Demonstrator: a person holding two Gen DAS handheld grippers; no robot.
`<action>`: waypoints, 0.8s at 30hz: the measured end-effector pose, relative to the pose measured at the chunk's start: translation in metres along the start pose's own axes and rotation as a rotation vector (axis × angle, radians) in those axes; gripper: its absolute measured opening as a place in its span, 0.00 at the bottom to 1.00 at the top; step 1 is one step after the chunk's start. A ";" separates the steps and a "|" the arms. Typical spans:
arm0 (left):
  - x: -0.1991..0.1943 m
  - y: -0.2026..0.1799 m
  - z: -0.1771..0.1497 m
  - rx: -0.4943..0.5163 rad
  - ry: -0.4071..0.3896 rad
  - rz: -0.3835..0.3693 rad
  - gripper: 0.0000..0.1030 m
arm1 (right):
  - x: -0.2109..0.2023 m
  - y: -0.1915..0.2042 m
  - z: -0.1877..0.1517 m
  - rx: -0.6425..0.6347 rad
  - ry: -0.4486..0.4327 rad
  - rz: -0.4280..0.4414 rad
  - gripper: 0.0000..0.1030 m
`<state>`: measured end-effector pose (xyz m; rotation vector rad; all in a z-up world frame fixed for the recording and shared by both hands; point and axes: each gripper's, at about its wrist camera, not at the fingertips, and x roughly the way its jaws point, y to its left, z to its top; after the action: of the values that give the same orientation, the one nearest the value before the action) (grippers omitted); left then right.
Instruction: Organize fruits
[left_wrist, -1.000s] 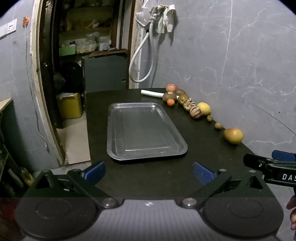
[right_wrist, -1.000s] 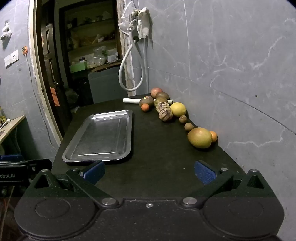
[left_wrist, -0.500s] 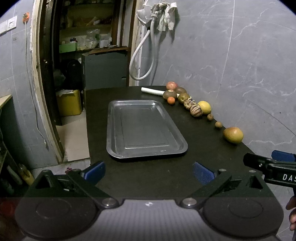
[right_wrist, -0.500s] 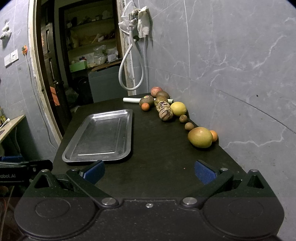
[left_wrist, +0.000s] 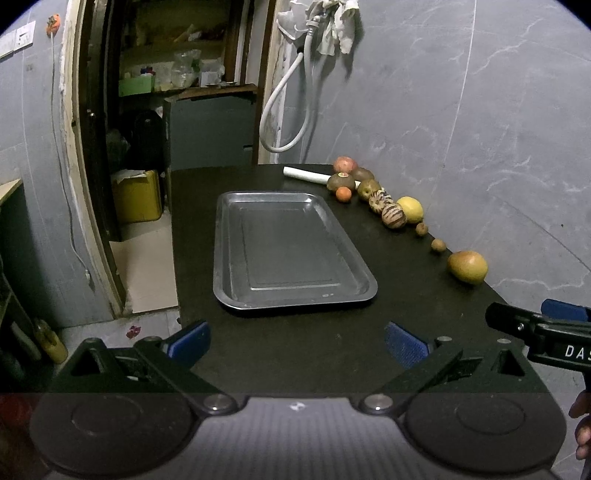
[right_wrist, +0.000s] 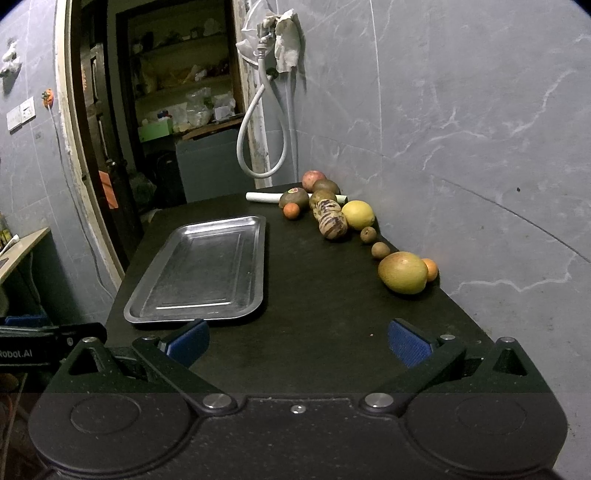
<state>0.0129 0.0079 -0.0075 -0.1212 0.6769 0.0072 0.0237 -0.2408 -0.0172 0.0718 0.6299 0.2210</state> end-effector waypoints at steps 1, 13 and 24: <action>0.001 0.000 0.000 0.000 0.002 0.000 1.00 | -0.001 0.000 0.001 0.000 0.001 0.001 1.00; 0.010 0.003 0.002 -0.001 0.029 -0.004 1.00 | 0.004 0.006 0.002 0.001 0.019 -0.003 1.00; 0.029 0.000 -0.001 0.008 0.087 0.017 1.00 | 0.019 0.000 -0.005 0.031 0.067 -0.017 1.00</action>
<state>0.0347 0.0069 -0.0264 -0.1088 0.7646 0.0159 0.0356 -0.2369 -0.0325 0.0891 0.7005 0.1981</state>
